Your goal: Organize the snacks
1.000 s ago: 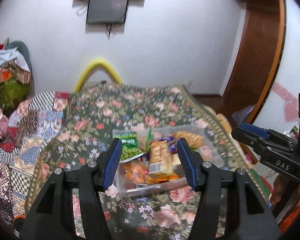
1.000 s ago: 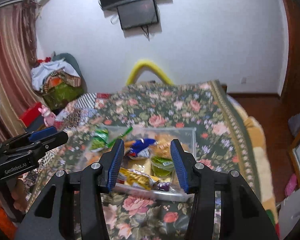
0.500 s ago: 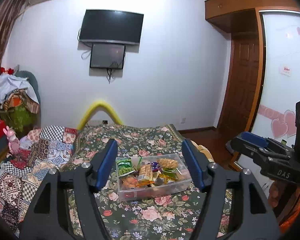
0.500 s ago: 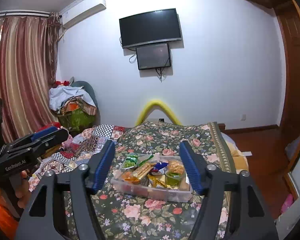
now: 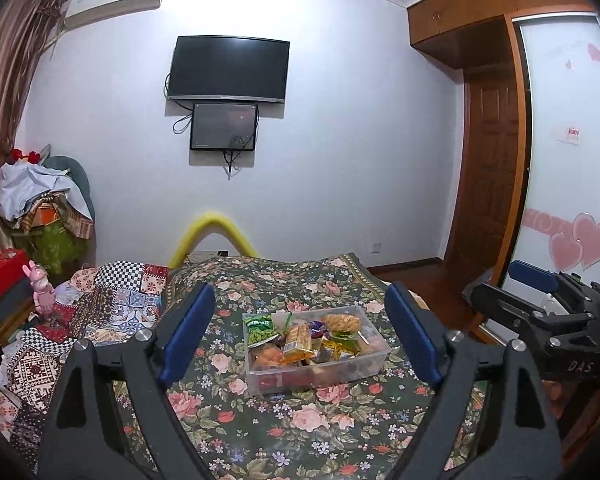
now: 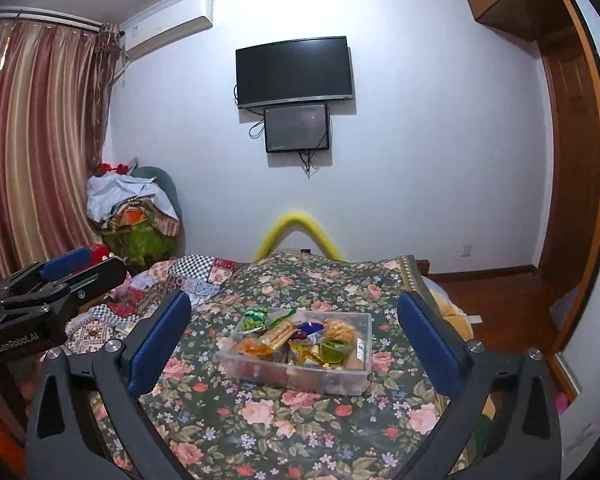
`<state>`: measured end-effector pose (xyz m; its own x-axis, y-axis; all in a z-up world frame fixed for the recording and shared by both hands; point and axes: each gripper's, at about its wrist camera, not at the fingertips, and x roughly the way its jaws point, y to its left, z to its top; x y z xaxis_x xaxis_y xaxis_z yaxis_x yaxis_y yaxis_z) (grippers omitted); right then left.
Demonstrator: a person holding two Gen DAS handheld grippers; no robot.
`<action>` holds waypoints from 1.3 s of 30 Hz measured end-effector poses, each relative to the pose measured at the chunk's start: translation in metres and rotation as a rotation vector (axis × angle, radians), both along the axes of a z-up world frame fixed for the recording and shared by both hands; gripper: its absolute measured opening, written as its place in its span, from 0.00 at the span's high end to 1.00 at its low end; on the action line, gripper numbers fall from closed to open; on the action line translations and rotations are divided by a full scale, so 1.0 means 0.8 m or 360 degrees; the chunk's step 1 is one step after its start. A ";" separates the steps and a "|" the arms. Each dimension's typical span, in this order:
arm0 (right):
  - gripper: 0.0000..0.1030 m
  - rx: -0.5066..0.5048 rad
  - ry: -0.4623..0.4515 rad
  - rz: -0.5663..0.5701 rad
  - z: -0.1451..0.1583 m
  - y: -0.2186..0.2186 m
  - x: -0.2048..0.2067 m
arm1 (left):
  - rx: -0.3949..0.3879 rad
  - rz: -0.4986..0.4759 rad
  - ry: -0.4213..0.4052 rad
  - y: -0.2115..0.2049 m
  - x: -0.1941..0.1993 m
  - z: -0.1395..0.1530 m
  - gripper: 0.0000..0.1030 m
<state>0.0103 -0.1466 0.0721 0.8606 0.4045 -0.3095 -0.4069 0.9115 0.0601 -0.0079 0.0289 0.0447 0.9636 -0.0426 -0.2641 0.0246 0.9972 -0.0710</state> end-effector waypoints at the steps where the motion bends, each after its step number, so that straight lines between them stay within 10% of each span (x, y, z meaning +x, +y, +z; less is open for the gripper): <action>1: 0.00 0.0002 0.0003 0.0000 -0.001 0.000 0.000 | 0.0003 -0.0003 0.0006 -0.001 0.001 -0.001 0.14; 39: 0.00 0.0022 0.0041 0.0001 -0.011 -0.007 -0.021 | 0.0038 0.0003 0.0045 -0.010 0.003 -0.018 0.00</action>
